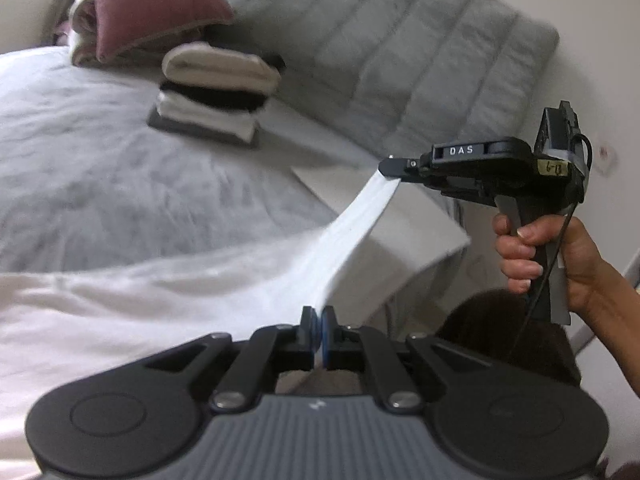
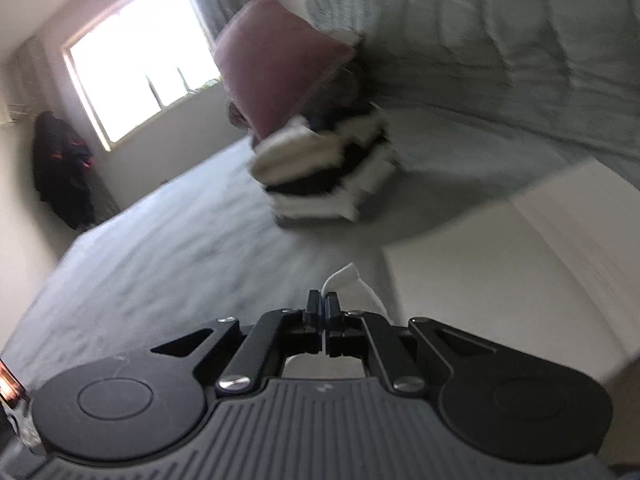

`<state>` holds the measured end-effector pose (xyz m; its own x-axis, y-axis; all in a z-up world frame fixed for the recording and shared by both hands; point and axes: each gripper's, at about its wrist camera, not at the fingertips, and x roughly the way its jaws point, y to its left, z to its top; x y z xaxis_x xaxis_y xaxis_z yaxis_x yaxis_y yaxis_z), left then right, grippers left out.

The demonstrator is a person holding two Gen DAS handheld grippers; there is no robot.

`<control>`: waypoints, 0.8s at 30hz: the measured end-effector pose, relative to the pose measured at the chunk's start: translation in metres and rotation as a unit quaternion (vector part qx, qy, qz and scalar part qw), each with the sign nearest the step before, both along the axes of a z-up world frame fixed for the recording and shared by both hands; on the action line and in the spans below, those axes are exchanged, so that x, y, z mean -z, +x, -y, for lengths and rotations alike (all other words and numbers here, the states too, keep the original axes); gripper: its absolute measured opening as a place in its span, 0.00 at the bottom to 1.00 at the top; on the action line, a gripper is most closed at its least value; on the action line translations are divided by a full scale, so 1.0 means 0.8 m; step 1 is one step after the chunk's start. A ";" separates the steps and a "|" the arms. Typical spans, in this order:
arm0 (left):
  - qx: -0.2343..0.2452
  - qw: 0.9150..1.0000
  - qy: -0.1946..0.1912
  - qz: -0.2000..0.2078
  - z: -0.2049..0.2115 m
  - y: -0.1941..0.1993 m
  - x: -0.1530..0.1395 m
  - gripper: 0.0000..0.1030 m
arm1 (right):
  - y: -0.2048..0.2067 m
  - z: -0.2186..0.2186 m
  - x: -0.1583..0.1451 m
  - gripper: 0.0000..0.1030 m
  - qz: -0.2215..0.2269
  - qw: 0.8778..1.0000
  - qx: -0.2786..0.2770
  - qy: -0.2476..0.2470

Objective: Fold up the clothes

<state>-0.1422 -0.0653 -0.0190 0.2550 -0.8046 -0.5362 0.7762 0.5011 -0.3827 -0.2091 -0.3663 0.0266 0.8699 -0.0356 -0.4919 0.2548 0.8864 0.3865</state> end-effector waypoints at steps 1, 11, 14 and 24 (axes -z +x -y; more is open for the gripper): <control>0.004 1.000 0.006 -0.002 0.002 -0.001 0.004 0.03 | -0.006 0.003 0.008 0.02 -0.008 1.000 0.002 0.000; 0.027 0.999 0.029 -0.032 0.004 -0.007 0.032 0.31 | -0.022 0.003 0.052 0.14 -0.066 0.997 -0.036 -0.006; 0.008 0.999 0.020 -0.025 -0.012 -0.007 0.024 0.56 | -0.018 -0.002 0.051 0.24 -0.062 0.997 -0.054 -0.008; -0.067 0.998 -0.011 0.000 -0.075 -0.004 -0.002 0.87 | 0.000 -0.022 0.049 0.52 -0.050 0.992 -0.117 -0.010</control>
